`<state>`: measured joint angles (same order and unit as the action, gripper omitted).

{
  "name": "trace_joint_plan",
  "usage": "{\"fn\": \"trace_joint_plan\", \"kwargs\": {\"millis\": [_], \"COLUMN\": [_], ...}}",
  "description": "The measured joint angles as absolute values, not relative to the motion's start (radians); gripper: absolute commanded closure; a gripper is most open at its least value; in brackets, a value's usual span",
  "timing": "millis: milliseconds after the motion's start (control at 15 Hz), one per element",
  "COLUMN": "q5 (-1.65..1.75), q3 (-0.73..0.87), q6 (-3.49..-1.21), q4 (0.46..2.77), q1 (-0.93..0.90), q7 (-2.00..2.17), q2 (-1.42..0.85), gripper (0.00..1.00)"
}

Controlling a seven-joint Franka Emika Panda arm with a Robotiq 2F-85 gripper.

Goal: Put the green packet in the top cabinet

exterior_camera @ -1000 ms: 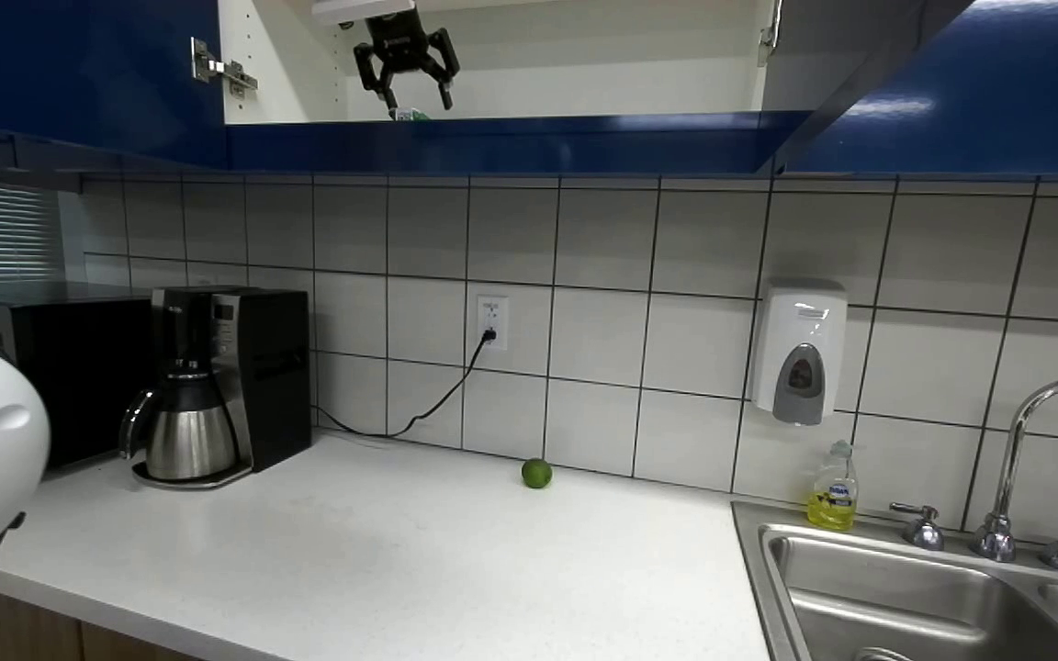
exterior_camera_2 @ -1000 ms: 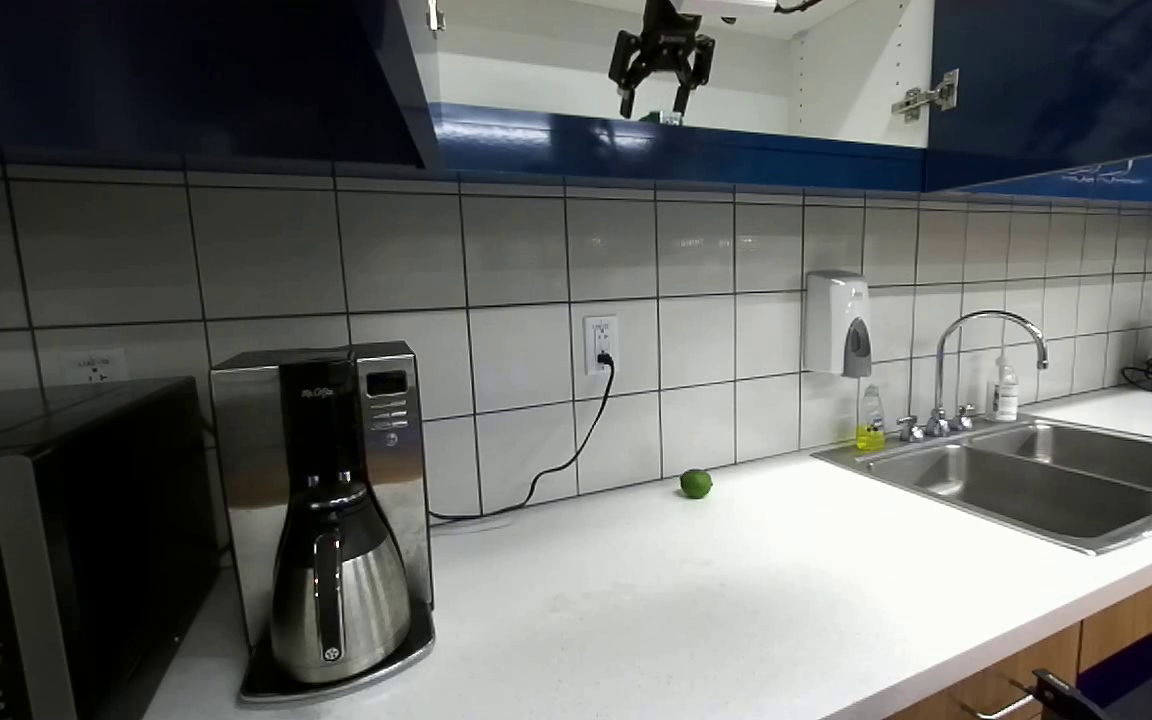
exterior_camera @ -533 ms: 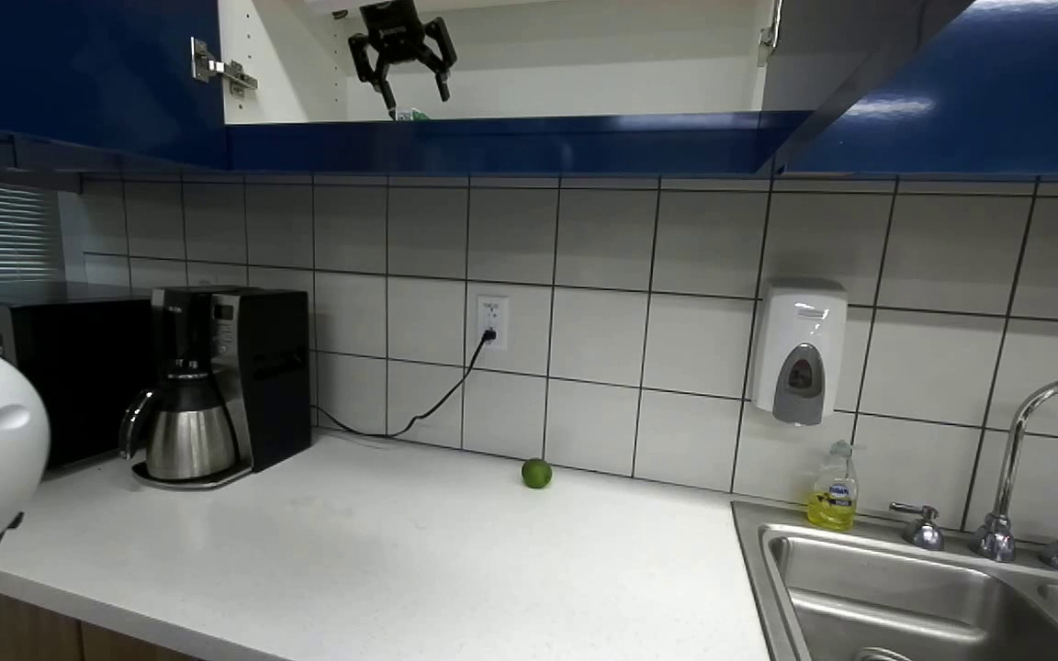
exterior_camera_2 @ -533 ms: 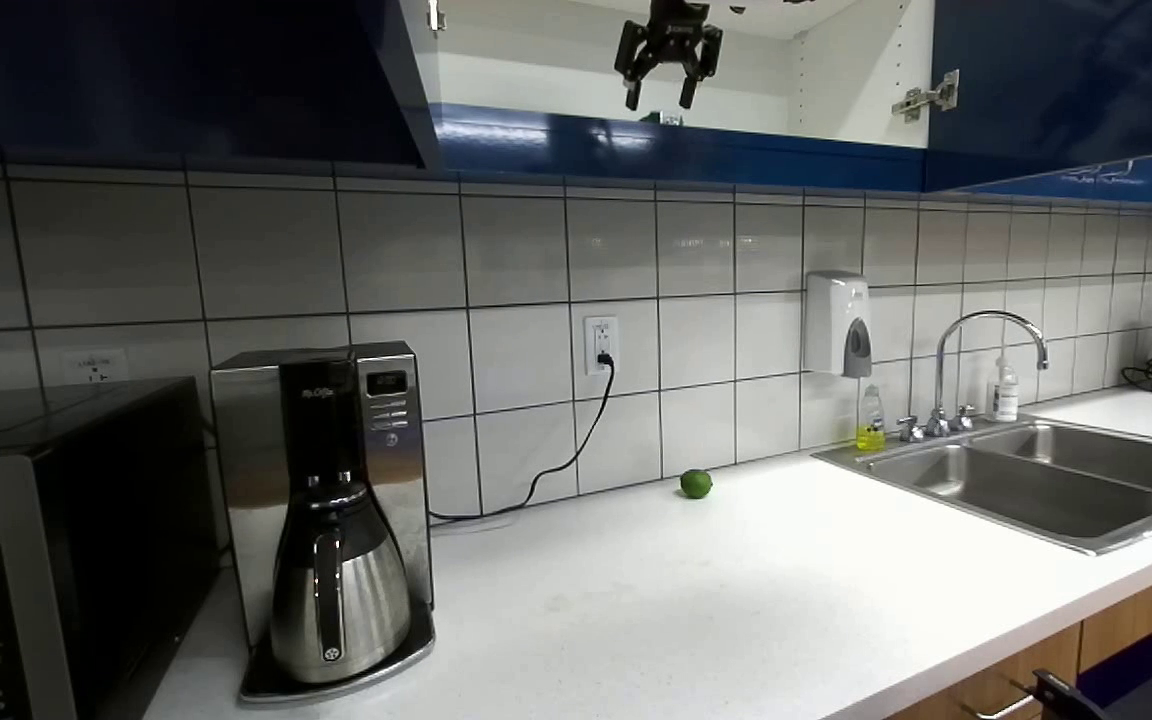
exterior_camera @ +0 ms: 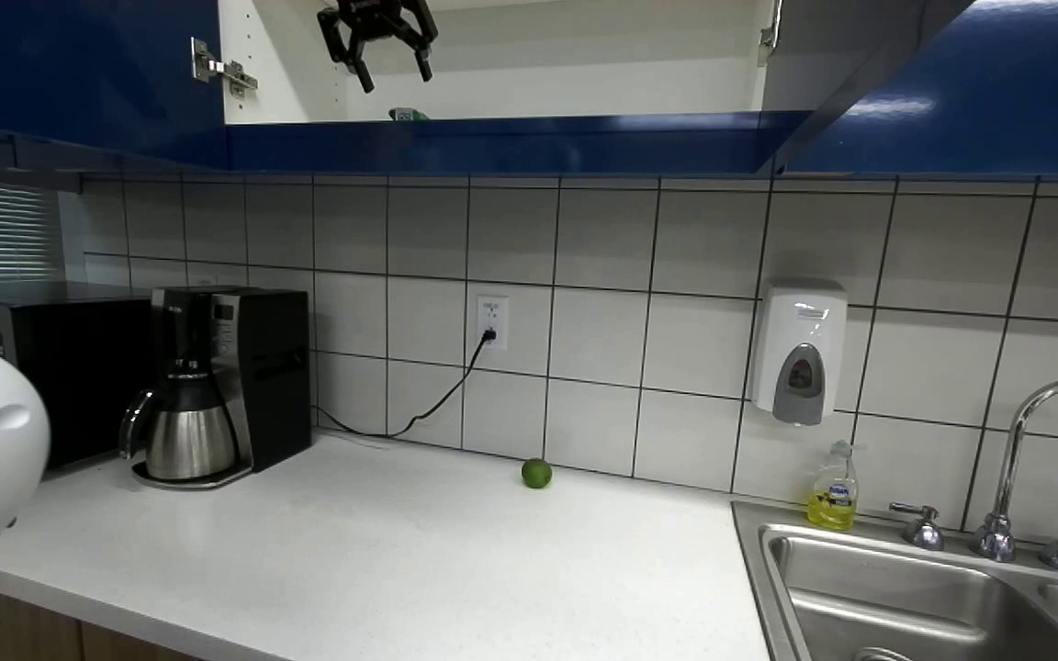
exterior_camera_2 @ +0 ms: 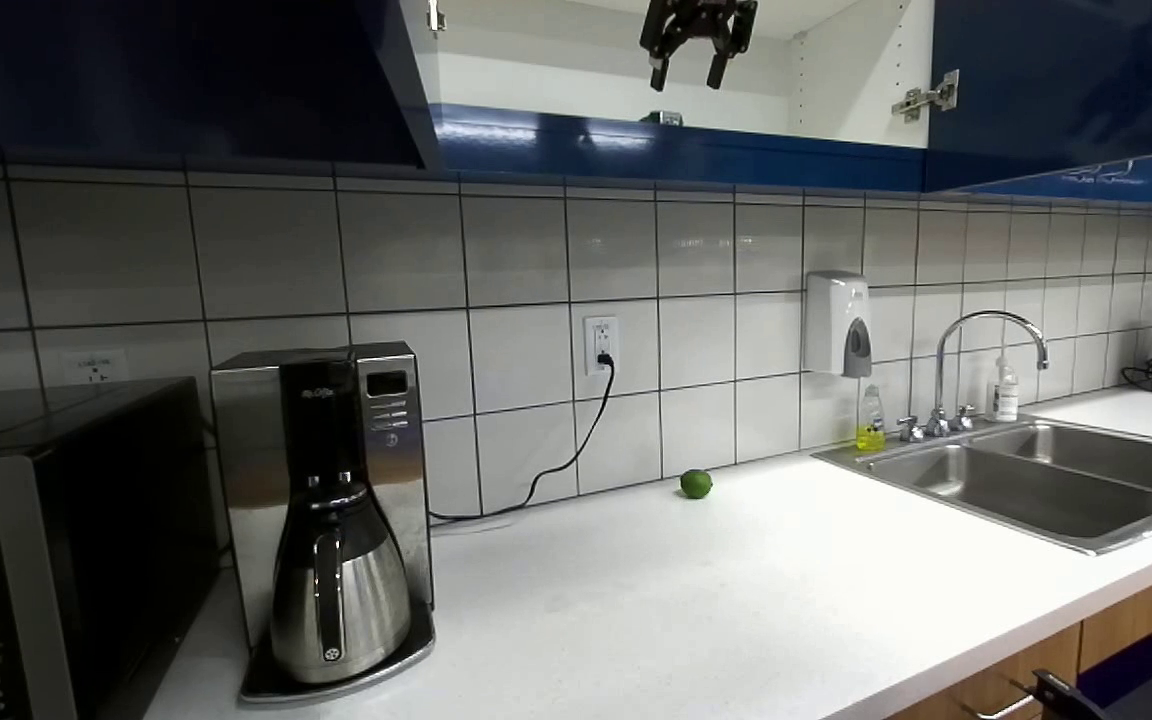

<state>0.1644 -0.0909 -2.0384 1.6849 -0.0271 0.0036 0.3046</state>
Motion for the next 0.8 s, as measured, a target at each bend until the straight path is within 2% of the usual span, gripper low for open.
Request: {"fn": "trace_joint_plan", "kwargs": {"millis": [800], "q5": [0.131], "q3": [-0.025], "q6": [-2.330], "q4": [2.372], "q1": [-0.067], "q7": [-0.044], "q2": [0.672], "gripper": [0.00]}}
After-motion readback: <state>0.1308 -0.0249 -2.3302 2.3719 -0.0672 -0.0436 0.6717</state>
